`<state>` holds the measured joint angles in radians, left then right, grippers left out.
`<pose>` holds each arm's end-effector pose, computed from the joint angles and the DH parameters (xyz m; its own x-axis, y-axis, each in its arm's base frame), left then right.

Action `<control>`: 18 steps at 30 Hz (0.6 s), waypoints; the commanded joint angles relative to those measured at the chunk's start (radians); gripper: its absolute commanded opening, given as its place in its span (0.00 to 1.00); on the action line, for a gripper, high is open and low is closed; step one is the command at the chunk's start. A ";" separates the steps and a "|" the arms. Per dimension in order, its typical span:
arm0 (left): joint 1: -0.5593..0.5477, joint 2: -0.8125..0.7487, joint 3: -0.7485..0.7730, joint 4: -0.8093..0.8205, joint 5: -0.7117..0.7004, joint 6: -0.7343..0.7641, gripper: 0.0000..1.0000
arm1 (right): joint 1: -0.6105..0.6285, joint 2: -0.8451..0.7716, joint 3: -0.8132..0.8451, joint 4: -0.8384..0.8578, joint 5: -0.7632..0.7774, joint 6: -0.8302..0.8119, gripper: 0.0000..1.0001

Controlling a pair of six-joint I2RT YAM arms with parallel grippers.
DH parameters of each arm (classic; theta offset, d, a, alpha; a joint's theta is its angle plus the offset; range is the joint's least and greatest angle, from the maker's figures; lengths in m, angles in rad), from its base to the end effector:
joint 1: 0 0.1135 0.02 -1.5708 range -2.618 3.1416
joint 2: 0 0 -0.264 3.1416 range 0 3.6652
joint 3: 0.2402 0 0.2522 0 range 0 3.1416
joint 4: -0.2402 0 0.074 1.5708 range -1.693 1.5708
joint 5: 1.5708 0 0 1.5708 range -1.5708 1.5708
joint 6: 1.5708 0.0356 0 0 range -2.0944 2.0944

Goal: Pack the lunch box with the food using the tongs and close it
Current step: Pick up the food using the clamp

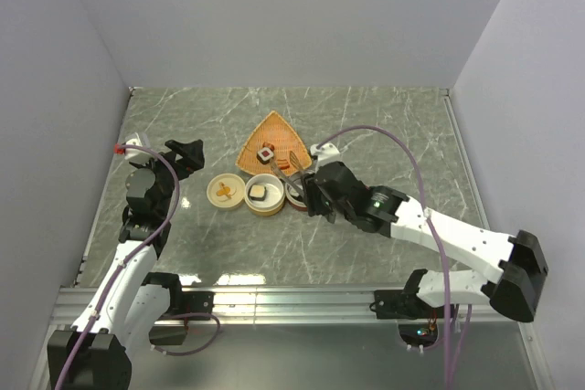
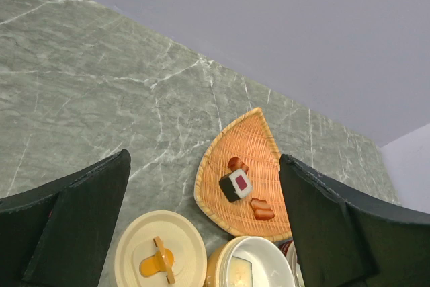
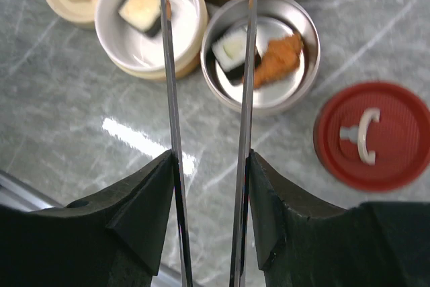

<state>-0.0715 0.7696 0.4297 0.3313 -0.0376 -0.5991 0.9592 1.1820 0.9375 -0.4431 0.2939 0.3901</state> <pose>0.1905 -0.0123 0.2712 -0.0262 -0.5631 -0.8260 0.0232 0.8257 -0.5636 0.1552 0.2034 0.2881 -0.5862 -0.2019 -0.7846 -0.4673 0.8754 0.1238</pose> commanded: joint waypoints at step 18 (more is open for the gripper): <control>-0.002 0.031 0.001 0.054 0.016 -0.011 0.99 | -0.178 0.399 0.242 0.225 -0.228 -0.161 0.53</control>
<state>-0.0715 0.8036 0.4297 0.3328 -0.0376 -0.5995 0.7986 1.5703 1.1156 -0.2855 0.1059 0.2558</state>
